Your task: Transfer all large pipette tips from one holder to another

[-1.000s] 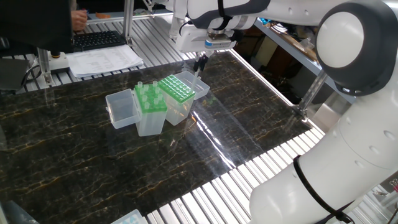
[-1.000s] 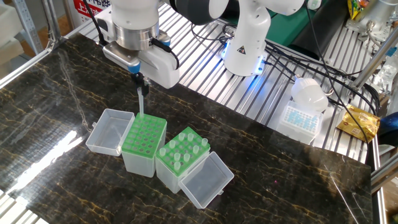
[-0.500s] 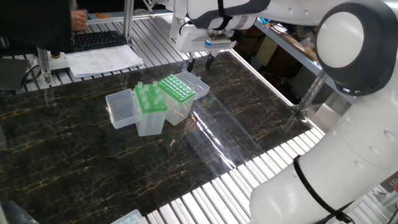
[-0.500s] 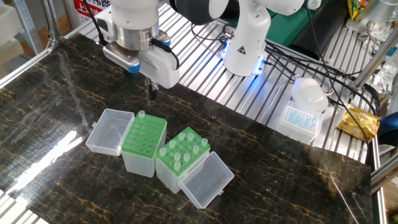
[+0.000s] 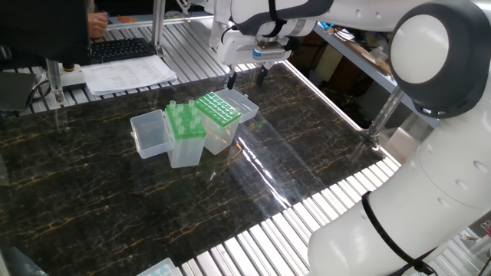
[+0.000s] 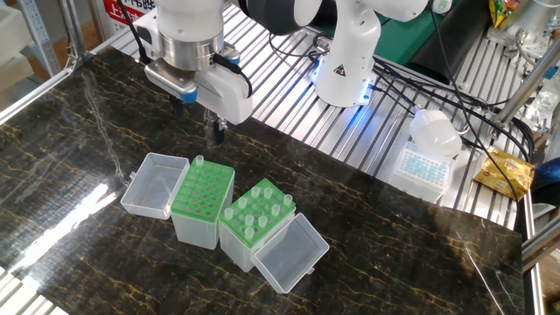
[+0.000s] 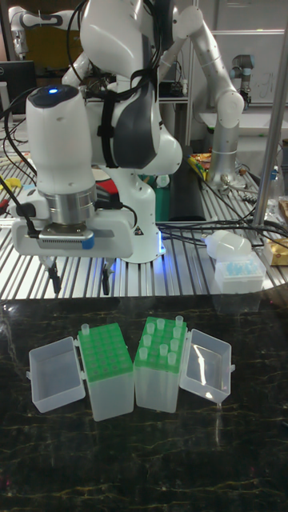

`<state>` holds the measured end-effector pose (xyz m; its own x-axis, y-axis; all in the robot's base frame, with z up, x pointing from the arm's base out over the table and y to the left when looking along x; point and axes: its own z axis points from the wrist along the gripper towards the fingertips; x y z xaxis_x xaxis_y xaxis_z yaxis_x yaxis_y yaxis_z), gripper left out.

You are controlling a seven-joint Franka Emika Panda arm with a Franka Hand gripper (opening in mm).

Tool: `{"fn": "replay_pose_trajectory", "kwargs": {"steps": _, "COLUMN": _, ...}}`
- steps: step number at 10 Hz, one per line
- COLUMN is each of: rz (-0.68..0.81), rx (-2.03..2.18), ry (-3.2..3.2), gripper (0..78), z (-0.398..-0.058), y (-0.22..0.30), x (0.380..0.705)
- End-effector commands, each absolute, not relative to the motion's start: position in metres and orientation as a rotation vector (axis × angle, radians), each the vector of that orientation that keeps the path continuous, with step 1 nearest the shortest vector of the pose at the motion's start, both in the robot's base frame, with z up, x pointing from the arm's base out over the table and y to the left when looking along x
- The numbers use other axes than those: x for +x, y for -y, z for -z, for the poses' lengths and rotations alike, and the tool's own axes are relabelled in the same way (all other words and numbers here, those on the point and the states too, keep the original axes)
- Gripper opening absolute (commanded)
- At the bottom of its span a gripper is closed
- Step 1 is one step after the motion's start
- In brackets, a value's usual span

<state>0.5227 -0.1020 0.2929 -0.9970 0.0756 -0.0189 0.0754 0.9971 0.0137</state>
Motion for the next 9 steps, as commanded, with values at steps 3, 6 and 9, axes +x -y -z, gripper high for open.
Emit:
{"fn": "replay_pose_trajectory", "kwargs": {"steps": 3, "rz": -0.001, "rx": 0.336, "ry": -3.127, "gripper": 77.4, "z": -0.3, "y": 0.089, "x": 0.516}}
{"fn": "replay_pose_trajectory", "kwargs": {"steps": 6, "rz": 0.001, "rx": 0.46, "ry": -3.116, "gripper": 77.4, "z": -0.302, "y": 0.072, "x": 0.511}}
{"fn": "replay_pose_trajectory", "kwargs": {"steps": 9, "rz": 0.008, "rx": 0.636, "ry": -3.085, "gripper": 77.4, "z": -0.298, "y": 0.054, "x": 0.506}}
